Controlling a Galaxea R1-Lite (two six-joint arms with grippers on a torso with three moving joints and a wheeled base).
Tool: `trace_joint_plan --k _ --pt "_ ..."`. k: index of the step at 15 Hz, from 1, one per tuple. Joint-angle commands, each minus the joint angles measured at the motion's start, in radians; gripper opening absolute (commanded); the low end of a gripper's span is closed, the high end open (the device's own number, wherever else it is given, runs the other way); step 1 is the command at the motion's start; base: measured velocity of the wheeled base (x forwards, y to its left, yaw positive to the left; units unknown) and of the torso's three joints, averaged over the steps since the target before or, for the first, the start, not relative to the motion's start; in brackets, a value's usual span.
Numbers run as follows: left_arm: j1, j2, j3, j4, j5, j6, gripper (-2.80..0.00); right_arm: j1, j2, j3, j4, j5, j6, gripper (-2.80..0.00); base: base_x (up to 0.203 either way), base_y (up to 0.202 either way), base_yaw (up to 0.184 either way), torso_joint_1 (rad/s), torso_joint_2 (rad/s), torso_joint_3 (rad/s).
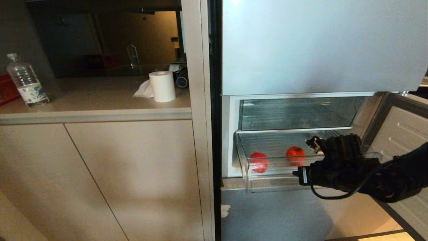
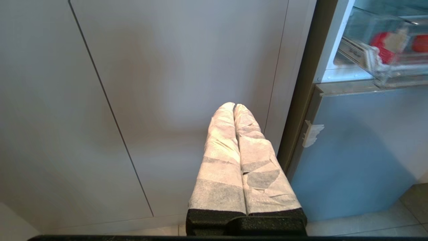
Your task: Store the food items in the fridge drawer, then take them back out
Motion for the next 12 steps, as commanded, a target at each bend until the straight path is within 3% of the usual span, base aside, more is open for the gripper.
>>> trace_joint_plan --k 1,4,12 --pt "0.002 0.000 0.002 0.000 0.000 0.000 -2.80 0.007 0.161 -0.093 -0.086 -0.007 0.027 -2.80 0.000 0.000 0.000 0.000 0.00 0.000" --pt "0.001 0.000 0.002 0.000 0.000 0.000 -2.80 0.022 0.292 -0.132 -0.329 -0.092 0.044 -2.80 0.000 0.000 0.000 0.000 0.00 0.000" --pt "0.001 0.000 0.002 0.000 0.000 0.000 -2.80 0.030 -0.033 0.198 -0.425 -0.102 0.045 -2.80 0.000 0.000 0.000 0.000 0.00 0.000"
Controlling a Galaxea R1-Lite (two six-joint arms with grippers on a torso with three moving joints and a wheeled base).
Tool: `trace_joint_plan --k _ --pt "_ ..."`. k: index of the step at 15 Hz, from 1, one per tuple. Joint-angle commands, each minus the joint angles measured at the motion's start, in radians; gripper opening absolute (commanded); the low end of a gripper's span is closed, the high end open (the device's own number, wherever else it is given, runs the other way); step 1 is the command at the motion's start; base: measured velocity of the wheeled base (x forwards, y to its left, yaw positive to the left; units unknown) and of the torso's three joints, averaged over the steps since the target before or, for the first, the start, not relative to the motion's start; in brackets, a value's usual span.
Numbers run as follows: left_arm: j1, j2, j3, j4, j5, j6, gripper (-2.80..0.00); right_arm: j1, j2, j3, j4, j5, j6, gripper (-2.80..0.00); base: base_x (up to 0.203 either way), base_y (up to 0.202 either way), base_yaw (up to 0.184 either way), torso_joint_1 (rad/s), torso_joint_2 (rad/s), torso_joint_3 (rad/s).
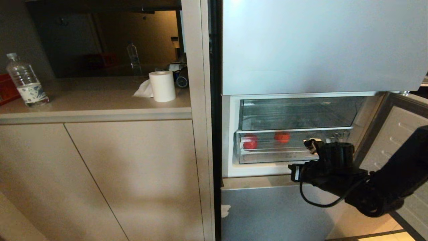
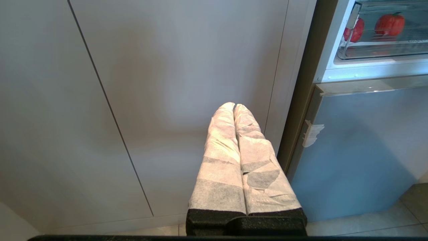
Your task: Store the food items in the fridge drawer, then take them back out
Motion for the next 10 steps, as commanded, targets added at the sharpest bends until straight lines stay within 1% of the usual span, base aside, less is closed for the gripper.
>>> trace_joint_plan --k 1,6,8,10 --pt "0.000 0.000 0.002 0.000 0.000 0.000 -2.80 0.001 -0.198 0.126 -0.011 0.003 -0.001 -2.80 0.000 0.000 0.000 0.000 0.00 0.000" --pt "0.000 0.000 0.002 0.000 0.000 0.000 -2.80 0.001 -0.613 0.367 -0.010 0.000 -0.012 -2.80 0.000 0.000 0.000 0.000 0.00 0.000" --pt "0.000 0.000 0.002 0.000 0.001 0.000 -2.80 0.001 -0.779 0.444 -0.008 -0.038 -0.058 -2.80 0.000 0.000 0.000 0.000 0.00 0.000" --pt "0.002 0.000 0.002 0.000 0.000 0.000 -2.80 0.001 -0.915 0.520 -0.006 -0.107 -0.117 -2.80 0.000 0.000 0.000 0.000 0.00 0.000"
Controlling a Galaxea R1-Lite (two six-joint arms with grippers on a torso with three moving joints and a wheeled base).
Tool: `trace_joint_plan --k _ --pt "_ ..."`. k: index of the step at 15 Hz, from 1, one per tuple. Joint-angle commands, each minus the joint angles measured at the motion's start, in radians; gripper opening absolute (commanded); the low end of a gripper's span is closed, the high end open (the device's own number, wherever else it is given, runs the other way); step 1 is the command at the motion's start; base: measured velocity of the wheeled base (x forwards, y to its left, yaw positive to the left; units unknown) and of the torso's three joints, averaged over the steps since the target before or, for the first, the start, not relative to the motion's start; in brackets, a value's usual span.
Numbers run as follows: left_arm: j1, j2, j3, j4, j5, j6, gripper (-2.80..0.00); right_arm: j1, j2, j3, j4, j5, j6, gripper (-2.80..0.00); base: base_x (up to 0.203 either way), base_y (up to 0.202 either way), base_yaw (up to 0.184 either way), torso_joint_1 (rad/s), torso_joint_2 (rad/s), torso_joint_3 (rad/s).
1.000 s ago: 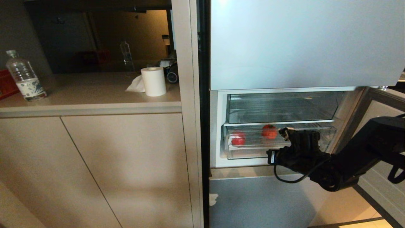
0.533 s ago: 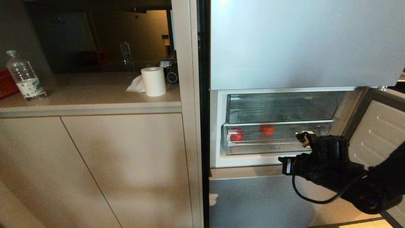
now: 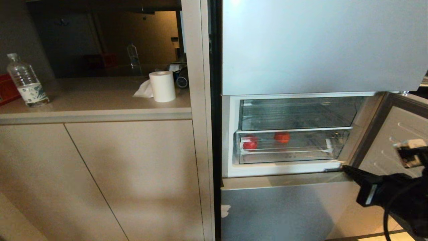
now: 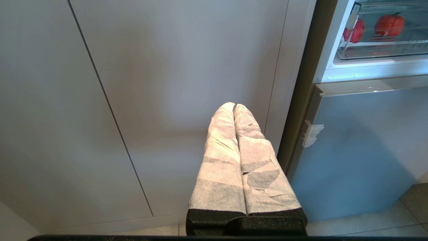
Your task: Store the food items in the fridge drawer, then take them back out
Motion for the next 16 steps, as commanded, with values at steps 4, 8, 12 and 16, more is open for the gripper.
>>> trace_joint_plan --k 4,8,12,16 --pt "0.000 0.000 0.002 0.000 0.000 0.000 -2.80 -0.001 -0.338 0.211 0.010 -0.074 -0.071 -2.80 0.000 0.000 0.000 0.000 0.00 0.000" --pt "0.001 0.000 0.002 0.000 0.000 0.000 -2.80 0.006 -0.513 0.214 0.172 -0.114 -0.080 -2.80 0.000 0.000 0.000 0.000 0.00 0.000" --pt "0.000 0.000 0.002 0.000 0.000 0.000 -2.80 0.005 -0.783 0.212 0.468 -0.113 -0.153 -2.80 0.000 0.000 0.000 0.000 0.00 0.000" --pt "0.002 0.000 0.002 0.000 0.002 0.000 -2.80 -0.050 -1.054 0.205 0.848 -0.054 -0.188 -2.80 0.000 0.000 0.000 0.000 0.00 0.000"
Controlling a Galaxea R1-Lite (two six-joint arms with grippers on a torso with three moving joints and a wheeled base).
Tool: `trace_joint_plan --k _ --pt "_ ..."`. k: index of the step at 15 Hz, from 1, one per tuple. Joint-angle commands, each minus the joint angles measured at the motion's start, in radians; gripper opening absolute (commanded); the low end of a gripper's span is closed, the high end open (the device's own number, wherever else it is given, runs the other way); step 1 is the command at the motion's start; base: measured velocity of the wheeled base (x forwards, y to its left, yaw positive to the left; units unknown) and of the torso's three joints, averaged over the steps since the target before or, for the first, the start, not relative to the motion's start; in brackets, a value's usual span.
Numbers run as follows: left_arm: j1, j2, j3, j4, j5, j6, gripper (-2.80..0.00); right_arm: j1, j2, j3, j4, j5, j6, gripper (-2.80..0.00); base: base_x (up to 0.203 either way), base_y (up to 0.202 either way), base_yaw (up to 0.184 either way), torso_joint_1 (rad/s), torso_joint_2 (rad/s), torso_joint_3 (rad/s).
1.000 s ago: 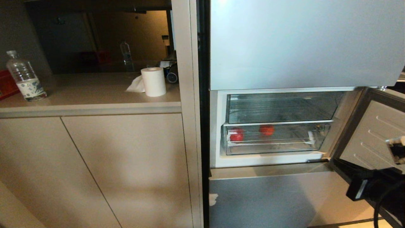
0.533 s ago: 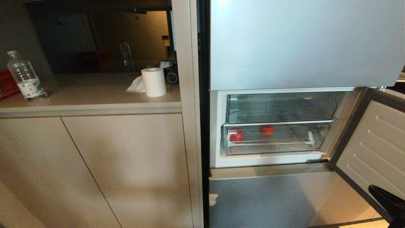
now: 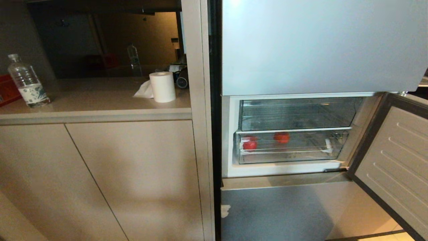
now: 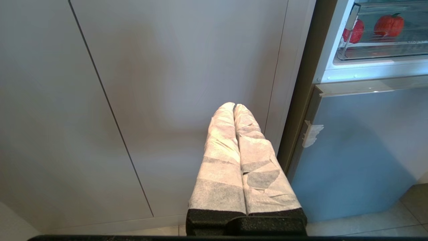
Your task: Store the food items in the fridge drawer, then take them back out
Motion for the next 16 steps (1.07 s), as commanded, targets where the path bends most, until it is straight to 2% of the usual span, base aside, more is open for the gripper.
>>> trace_joint_plan --k 1,2,5,7,10,16 --pt "0.000 0.000 0.002 -0.001 -0.001 0.000 -2.80 -0.049 -0.164 0.001 0.162 0.062 0.018 -2.80 0.000 0.000 0.000 0.000 0.00 0.000" --pt "0.000 0.000 0.002 -0.001 0.001 0.000 -2.80 -0.055 -0.163 0.006 0.164 0.071 0.021 -2.80 0.000 0.000 0.000 0.000 0.00 0.000" --pt "0.000 0.000 0.002 -0.001 -0.001 0.000 -2.80 -0.146 -0.170 0.005 0.233 0.132 0.001 -2.80 0.000 0.000 0.000 0.000 0.00 0.000" --pt "0.000 0.000 0.002 -0.001 -0.001 0.000 -2.80 -0.178 -0.258 0.006 0.235 0.138 -0.008 -2.80 0.000 0.000 0.000 0.000 0.00 0.000" --pt "0.000 0.000 0.002 -0.001 0.001 0.000 -2.80 -0.197 -0.426 0.006 0.236 0.139 -0.011 -2.80 0.000 0.000 0.000 0.000 0.00 0.000" --pt "0.000 0.000 0.002 -0.001 -0.001 0.000 -2.80 -0.203 -0.436 0.006 0.236 0.127 -0.024 -2.80 0.000 0.000 0.000 0.000 0.00 0.000"
